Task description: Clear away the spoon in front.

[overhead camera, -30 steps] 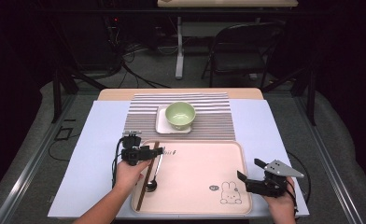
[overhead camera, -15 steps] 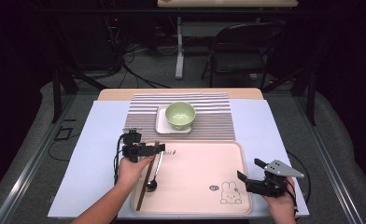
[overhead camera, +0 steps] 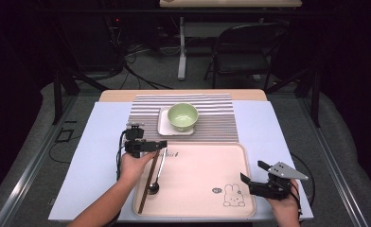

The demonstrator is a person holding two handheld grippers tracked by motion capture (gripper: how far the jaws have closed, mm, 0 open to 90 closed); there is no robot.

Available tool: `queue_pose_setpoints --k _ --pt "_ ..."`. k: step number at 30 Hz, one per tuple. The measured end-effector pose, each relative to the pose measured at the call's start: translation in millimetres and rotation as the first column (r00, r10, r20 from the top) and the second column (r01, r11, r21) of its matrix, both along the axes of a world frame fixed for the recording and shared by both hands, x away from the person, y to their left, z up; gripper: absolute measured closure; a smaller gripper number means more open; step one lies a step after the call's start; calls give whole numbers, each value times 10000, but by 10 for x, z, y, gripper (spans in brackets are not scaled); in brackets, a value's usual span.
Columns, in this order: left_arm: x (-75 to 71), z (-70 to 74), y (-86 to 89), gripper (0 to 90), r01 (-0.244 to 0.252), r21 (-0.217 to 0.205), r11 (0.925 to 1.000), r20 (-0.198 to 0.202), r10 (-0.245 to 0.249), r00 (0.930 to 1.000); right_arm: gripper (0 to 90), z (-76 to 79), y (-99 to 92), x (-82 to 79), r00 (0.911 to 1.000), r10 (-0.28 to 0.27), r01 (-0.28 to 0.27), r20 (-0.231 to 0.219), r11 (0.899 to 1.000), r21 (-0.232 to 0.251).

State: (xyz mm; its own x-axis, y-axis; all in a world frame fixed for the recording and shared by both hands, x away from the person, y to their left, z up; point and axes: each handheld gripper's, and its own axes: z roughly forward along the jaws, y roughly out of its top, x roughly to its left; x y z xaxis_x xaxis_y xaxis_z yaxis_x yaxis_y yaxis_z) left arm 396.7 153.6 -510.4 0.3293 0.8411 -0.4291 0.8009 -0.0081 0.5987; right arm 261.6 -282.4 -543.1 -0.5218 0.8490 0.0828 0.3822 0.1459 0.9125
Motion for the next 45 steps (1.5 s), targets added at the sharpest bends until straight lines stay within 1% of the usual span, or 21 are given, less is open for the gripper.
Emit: queue_pose_setpoints --k 4,6,8,10,11,13,21,23,26,28,29,38,40,42,45 --pt "64 31 2 34 -26 117 9999 -68 27 10000 141 0 0 0 10000 5 -5 -1 10000 -1" --pt "93 53 -9 47 -134 206 9997 -32 135 9999 142 -1 2 0 10000 3 -3 -4 10000 3" --pt "120 82 -32 100 -290 399 9988 -69 293 9995 141 -2 1 1 10000 3 -3 -12 10000 3" --pt "136 102 -47 120 -298 315 9991 -23 299 9995 141 -1 -1 0 10000 10 -10 -7 10000 4" --pt "145 114 -56 126 -264 270 9993 -60 266 9996 141 -1 -1 0 10000 14 -14 -5 10000 11" --pt "161 137 -78 125 -224 197 9996 10 224 9997 142 -1 -2 -1 10000 19 -19 -7 10000 11" --pt "218 251 -202 151 -27 290 9996 155 23 9999 141 1 -2 -3 10000 25 -25 -1 10000 23" --pt "229 272 -229 154 -64 253 9997 180 59 9998 141 1 -3 -3 10000 14 -14 -13 10000 33" --pt "253 292 -254 163 50 288 9996 190 -55 9998 142 2 -5 -4 10000 14 -13 -18 10000 39" --pt "269 297 -267 164 138 165 9998 180 -141 9997 142 1 -6 -3 10000 20 -20 -3 10000 25" --pt "277 301 -273 164 150 173 9997 196 -153 9997 142 1 -6 -3 10000 20 -20 -9 10000 29" --pt "349 340 -329 178 41 253 9997 318 -49 9995 141 4 -10 -5 10000 15 -16 20 10000 12" --pt "360 344 -335 180 39 244 9997 304 -46 9995 141 4 -10 -5 10000 19 -19 25 10000 14" --pt "403 343 -354 182 42 173 9998 182 -45 9998 142 4 -10 -7 10000 14 -14 15 10000 32" --pt "432 343 -368 182 3 244 9997 204 -8 9998 141 6 -11 -8 10000 27 -27 42 10000 26"
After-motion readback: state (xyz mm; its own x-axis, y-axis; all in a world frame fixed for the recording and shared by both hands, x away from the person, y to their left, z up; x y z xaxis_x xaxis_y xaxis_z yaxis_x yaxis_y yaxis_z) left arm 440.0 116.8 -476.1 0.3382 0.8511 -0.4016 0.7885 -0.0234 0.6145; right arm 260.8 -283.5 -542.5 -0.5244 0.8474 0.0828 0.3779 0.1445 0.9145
